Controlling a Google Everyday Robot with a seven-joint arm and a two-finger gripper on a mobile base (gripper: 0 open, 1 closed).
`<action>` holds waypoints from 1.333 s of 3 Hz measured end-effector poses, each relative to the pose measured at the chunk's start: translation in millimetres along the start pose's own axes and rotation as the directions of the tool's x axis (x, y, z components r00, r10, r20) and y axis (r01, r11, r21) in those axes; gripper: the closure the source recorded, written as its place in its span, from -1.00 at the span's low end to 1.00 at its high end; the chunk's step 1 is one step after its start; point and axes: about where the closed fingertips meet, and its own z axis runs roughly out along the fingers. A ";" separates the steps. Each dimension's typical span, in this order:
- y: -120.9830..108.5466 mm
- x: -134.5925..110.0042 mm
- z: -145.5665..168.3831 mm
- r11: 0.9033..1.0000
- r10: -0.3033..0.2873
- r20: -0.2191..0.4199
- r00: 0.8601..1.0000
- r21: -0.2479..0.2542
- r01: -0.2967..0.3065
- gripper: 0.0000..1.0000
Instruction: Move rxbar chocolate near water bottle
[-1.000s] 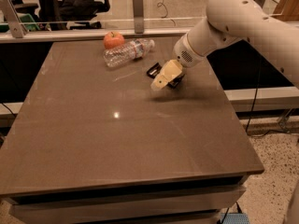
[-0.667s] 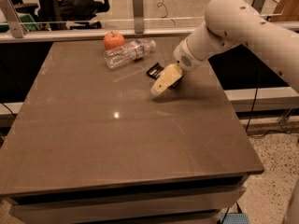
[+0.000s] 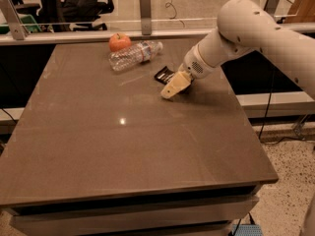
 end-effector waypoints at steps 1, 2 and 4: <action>-5.1 -8.9 -4.0 1.000 -0.014 0.005 1.000 0.009 0.014 0.30; -7.7 -21.2 -3.7 1.000 -0.030 0.014 0.999 0.010 0.029 0.77; -15.2 -46.4 7.2 0.998 -0.060 0.028 0.998 0.007 0.059 1.00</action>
Offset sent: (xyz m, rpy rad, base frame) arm 0.0225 0.0151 0.0282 0.0067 -0.0525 0.0251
